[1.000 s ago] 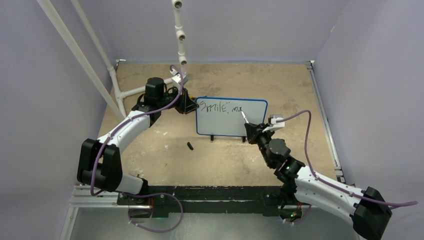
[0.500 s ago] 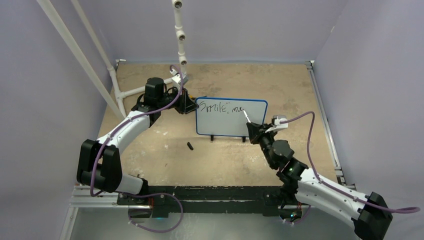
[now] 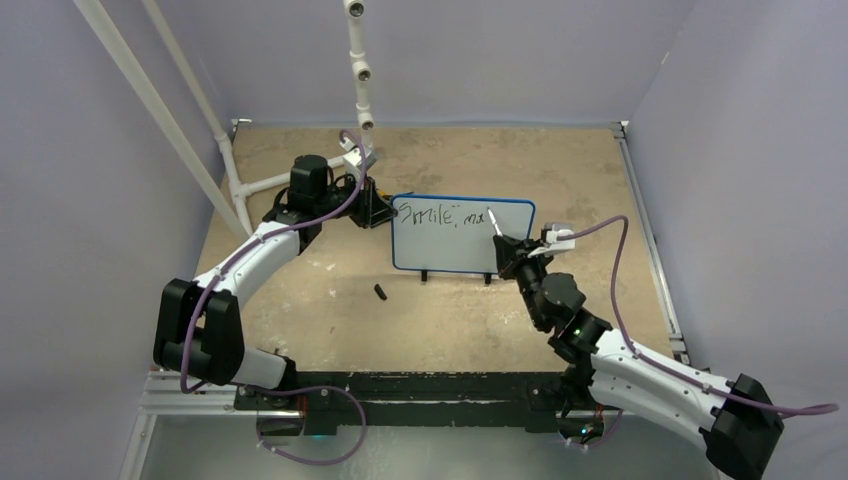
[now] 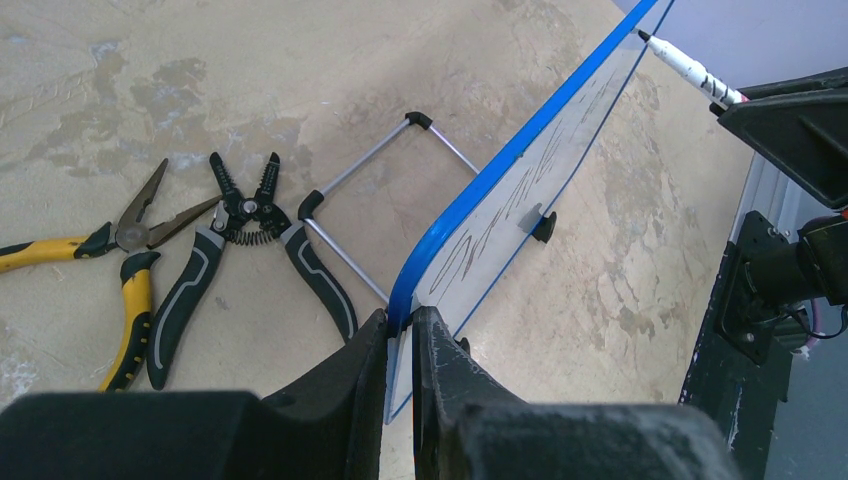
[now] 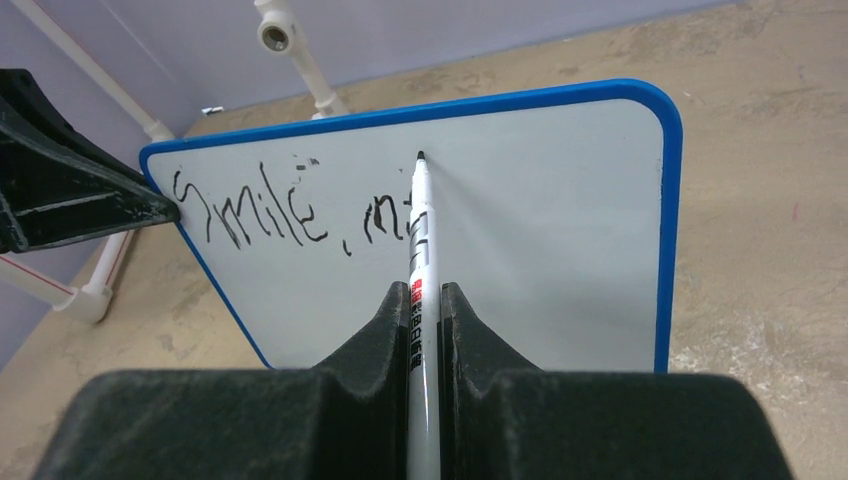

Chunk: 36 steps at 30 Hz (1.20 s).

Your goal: Write a sentence on the whiteboard

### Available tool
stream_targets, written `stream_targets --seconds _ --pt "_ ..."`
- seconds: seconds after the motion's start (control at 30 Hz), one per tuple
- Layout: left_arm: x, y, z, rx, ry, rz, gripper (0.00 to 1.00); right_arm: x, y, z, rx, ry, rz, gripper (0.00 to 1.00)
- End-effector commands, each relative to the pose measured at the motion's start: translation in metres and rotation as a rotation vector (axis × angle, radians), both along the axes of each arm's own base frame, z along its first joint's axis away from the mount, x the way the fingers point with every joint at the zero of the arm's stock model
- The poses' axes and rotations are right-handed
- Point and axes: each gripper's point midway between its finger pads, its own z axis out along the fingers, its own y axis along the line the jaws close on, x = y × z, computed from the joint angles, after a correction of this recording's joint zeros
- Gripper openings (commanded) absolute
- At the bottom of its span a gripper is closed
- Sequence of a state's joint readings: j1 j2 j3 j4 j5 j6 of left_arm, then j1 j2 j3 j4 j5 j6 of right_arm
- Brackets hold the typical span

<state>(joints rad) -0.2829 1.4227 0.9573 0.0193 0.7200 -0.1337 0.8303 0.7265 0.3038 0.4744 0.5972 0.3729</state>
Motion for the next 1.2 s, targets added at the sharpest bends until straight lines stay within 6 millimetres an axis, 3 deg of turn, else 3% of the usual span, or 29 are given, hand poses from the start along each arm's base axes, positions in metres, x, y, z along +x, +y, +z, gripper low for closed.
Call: stream_targets --seconds 0.0,0.67,0.8,1.0,1.17 --pt "0.002 -0.001 0.025 -0.015 -0.098 -0.014 0.00 0.006 -0.005 0.019 0.039 -0.025 -0.047 0.00" --pt "0.001 -0.001 0.026 -0.017 -0.098 -0.016 0.00 -0.012 -0.002 -0.043 0.054 0.195 -0.008 0.00" --pt "0.001 -0.001 0.027 -0.017 -0.100 -0.016 0.00 -0.015 -0.003 -0.039 0.066 0.181 0.006 0.00" --pt "0.001 0.000 0.028 -0.017 -0.104 -0.015 0.00 -0.017 -0.003 -0.009 0.081 0.059 0.046 0.00" --pt "0.000 -0.001 0.027 -0.017 -0.102 -0.016 0.00 -0.012 -0.012 0.002 0.067 0.010 -0.006 0.00"
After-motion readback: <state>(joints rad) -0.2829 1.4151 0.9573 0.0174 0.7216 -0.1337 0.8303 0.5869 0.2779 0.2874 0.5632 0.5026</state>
